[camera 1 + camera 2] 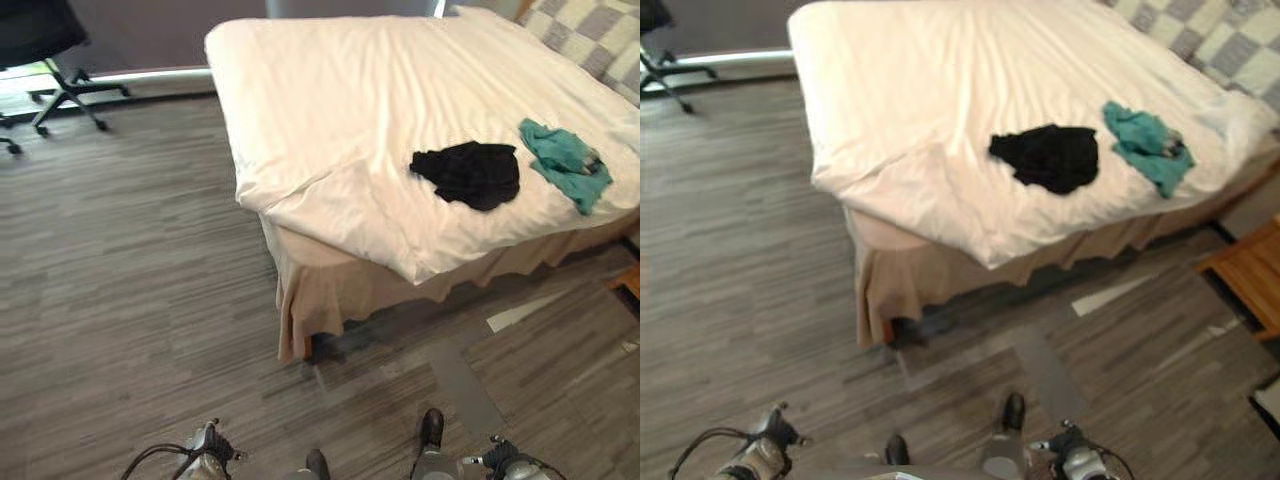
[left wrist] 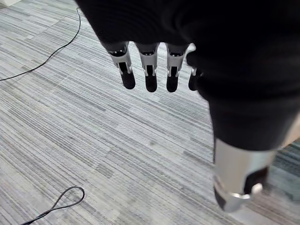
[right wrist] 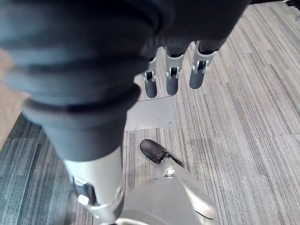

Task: Tidy up the quilt and then pick up the clothes from the bed and put them into the laundry hamper.

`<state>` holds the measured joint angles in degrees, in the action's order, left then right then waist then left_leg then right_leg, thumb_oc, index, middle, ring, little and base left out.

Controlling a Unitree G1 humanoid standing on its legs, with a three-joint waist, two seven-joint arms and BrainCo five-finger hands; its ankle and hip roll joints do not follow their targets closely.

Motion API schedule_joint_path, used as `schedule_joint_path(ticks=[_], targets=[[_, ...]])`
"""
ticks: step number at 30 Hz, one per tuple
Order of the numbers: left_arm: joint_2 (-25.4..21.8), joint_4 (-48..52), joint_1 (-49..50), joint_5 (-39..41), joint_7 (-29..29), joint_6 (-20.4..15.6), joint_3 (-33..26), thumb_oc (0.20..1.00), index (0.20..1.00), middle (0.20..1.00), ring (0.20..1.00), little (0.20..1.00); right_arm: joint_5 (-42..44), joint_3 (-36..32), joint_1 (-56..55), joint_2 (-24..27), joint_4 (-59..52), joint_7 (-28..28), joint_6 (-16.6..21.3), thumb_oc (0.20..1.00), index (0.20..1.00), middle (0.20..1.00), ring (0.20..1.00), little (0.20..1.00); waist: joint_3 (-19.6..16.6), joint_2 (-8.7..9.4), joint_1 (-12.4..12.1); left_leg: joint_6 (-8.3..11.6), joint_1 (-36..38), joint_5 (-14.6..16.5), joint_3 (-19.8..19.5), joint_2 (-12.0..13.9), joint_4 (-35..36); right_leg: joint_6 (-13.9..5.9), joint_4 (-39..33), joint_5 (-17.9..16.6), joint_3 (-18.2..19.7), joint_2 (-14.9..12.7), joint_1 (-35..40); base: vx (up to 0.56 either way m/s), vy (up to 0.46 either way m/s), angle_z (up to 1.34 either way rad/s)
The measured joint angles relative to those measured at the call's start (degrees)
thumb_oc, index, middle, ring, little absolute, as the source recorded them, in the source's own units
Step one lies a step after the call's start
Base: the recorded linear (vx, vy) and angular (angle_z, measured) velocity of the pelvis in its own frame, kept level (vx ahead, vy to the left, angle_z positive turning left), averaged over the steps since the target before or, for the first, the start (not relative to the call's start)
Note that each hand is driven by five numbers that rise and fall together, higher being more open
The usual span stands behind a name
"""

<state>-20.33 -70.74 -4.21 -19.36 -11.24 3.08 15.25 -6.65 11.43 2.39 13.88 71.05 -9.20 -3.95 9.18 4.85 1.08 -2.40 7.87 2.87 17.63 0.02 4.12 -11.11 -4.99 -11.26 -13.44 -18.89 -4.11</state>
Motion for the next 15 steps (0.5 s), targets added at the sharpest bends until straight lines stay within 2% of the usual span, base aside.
schedule_joint_path(ticks=[1, 2, 3, 4, 5, 7, 8, 9, 12, 14, 15], targets=[[-0.8, 0.2, 1.8, 0.2, -0.1, -0.2, -1.5, 1.000, 1.000, 1.000, 1.000, 1.000, 0.0, 0.3, -1.3, -0.9, 0.3, 0.2, 0.0, 1.000, 1.000, 1.000, 1.000, 1.000, -1.0, 1.92, -0.1, 1.94, 0.1, 1.0, -0.7, -0.1, -0.7, 1.49, 0.0, -2.2, -0.4, 0.1, 1.3, 0.14, -0.147, 0.31], [-1.3, 0.3, 2.4, 0.6, -0.1, -0.5, -2.3, 1.000, 1.000, 1.000, 1.000, 1.000, 0.0, 0.3, -1.9, -1.6, 0.3, 0.3, 0.0, 1.000, 1.000, 1.000, 1.000, 1.000, -1.4, 3.21, 0.1, 3.13, 0.2, 1.7, -1.7, -0.4, -1.2, 1.95, 0.0, -4.3, -0.3, 0.0, 2.4, 0.19, -0.201, 0.31], [-0.9, 0.6, 2.2, 1.4, -0.3, -0.6, -4.0, 1.000, 1.000, 1.000, 1.000, 1.000, 0.0, 0.3, -2.7, -1.8, 0.5, 0.5, 0.0, 1.000, 1.000, 1.000, 1.000, 1.000, -1.2, 3.94, -0.2, 5.18, 0.3, 2.8, -1.9, 1.1, -2.3, 1.06, 0.0, -2.8, -1.4, 1.2, 3.6, 0.20, -0.200, 0.42], [0.2, 2.5, 3.2, 3.2, -0.2, -1.3, -5.1, 1.000, 1.000, 1.000, 1.000, 1.000, 0.0, 0.3, -2.5, -0.8, 0.0, 0.4, -0.1, 1.000, 1.000, 1.000, 1.000, 1.000, -1.0, 2.24, 0.7, 7.02, -1.2, 2.8, -0.1, 4.0, -3.5, 3.06, 0.1, -2.5, -2.2, 3.0, 3.8, 0.14, -0.154, 0.47], [0.5, 4.1, 3.5, 3.9, -0.2, -1.7, -5.6, 1.000, 1.000, 1.000, 1.000, 1.000, 0.0, 0.2, -2.6, 0.2, -0.7, 0.3, 0.2, 1.000, 1.000, 1.000, 1.000, 1.000, -0.7, 1.26, 1.2, 7.37, -1.8, 2.0, 1.5, 5.1, -3.1, 3.36, 0.1, -1.6, -2.2, 3.6, 4.2, 0.13, -0.141, 0.45], [-0.5, 15.2, 5.3, 7.3, -2.0, -3.2, -10.3, 1.000, 1.000, 1.000, 1.000, 1.000, 0.0, -0.8, -2.5, 2.6, -1.0, 0.1, 0.1, 1.000, 1.000, 1.000, 1.000, 1.000, 0.3, -1.11, 0.3, 8.87, -1.4, 0.3, 1.9, 7.7, -2.1, 3.70, 0.1, -1.1, -2.4, 6.2, 4.3, 0.08, -0.115, 0.21], [-1.4, 20.0, 6.0, 8.3, -3.0, -3.3, -11.9, 1.000, 1.000, 1.000, 1.000, 1.000, 0.0, -0.9, -2.6, 3.1, -2.6, -0.2, 0.3, 1.000, 1.000, 1.000, 1.000, 1.000, 0.5, -1.45, 0.3, 9.11, -1.2, -0.3, 2.0, 8.0, -1.5, 3.99, 0.1, -0.9, -2.7, 6.7, 4.5, 0.09, -0.125, 0.11], [-4.5, 27.5, 6.8, 9.3, -5.6, -4.5, -13.3, 1.000, 1.000, 1.000, 1.000, 1.000, 0.0, -1.3, -3.3, 3.3, -4.0, -0.7, 1.2, 1.000, 1.000, 1.000, 1.000, 1.000, 0.9, -1.59, 0.1, 9.51, -0.6, -1.1, 1.9, 8.4, -0.3, 4.34, 0.1, -0.7, -3.3, 7.3, 4.7, 0.07, -0.095, 0.12], [-11.3, 40.6, 6.5, 9.6, -12.7, -7.7, -18.4, 1.000, 1.000, 1.000, 1.000, 1.000, 0.0, -1.9, -5.7, 2.1, -7.5, -1.1, 3.9, 1.000, 1.000, 1.000, 1.000, 1.000, 1.3, -1.41, 0.2, 9.73, -0.7, -2.2, 0.9, 8.8, 0.5, 4.34, 0.0, -0.6, -3.6, 7.8, 4.6, 0.01, -0.069, 0.12], [-17.1, 47.0, 3.3, 9.7, -17.6, -9.1, -24.1, 1.000, 1.000, 1.000, 1.000, 1.000, 0.0, -1.7, -6.5, 1.1, -7.1, -1.5, 4.6, 1.000, 1.000, 1.000, 1.000, 1.000, 2.2, -0.84, 0.1, 9.84, -1.4, -2.8, 0.9, 8.9, 0.7, 4.27, 0.0, -0.6, -3.5, 7.9, 4.0, -0.07, -0.028, 0.00], [-19.5, 49.1, 1.2, 9.6, -18.9, -9.3, -25.2, 1.000, 1.000, 1.000, 1.000, 1.000, 0.0, -1.5, -7.0, 1.1, -6.9, -1.7, 4.8, 1.000, 1.000, 1.000, 1.000, 1.000, 2.3, -0.66, 0.4, 9.82, -2.3, -3.0, 0.8, 8.9, 0.9, 4.23, -0.3, -0.6, -3.4, 7.9, 3.1, -0.08, -0.001, 0.02]])
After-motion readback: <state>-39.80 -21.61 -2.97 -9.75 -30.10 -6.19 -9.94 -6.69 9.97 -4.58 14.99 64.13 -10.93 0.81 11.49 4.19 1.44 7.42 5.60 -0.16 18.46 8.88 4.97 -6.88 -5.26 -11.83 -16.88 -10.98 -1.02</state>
